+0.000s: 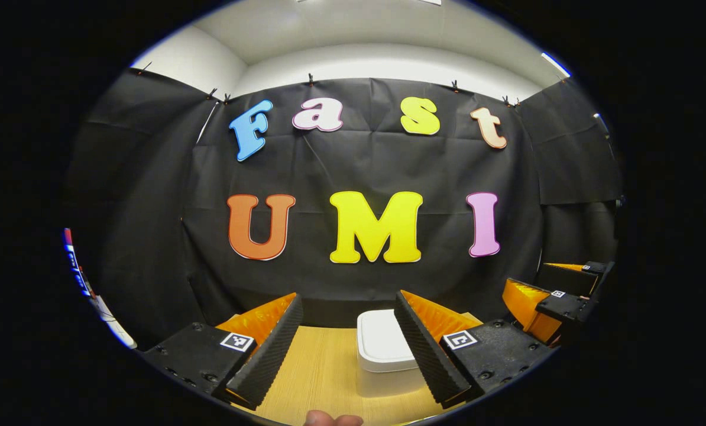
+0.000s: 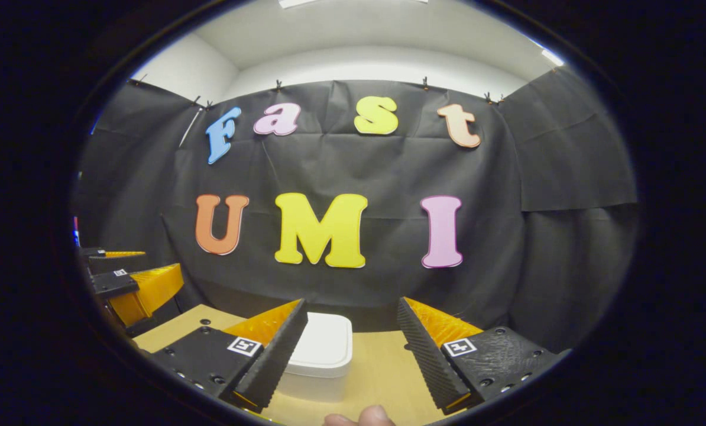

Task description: Press the lid of the desktop garbage bin to open it, pick up the crumpled paper on the desktop and throw it into the bin, then pick up the pop can on the desktop and drop it into the bin, and finally close the garbage bin lid.

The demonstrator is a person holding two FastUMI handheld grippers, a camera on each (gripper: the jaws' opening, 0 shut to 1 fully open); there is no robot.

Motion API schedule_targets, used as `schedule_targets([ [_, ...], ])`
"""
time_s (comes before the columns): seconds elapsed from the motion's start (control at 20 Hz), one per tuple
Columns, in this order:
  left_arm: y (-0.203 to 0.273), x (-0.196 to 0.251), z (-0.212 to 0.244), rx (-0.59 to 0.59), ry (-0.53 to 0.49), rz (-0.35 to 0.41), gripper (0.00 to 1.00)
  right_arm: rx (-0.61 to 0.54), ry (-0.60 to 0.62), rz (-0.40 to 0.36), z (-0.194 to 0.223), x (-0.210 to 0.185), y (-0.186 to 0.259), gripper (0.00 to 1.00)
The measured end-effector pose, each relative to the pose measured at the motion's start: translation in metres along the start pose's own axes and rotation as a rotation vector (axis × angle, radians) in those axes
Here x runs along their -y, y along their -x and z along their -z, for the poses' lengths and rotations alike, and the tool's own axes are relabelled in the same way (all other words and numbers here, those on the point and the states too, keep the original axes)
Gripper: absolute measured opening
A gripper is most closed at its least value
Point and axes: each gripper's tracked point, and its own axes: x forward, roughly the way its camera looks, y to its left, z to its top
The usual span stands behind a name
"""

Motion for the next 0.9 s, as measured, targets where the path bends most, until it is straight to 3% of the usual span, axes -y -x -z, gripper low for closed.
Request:
schedule_targets([
  [0.9,0.0019,-0.0007,0.0008,-0.013,0.022,-0.011,1.0,0.002,0.002,-0.023,-0.0048,-0.0054,-0.0007,0.95],
])
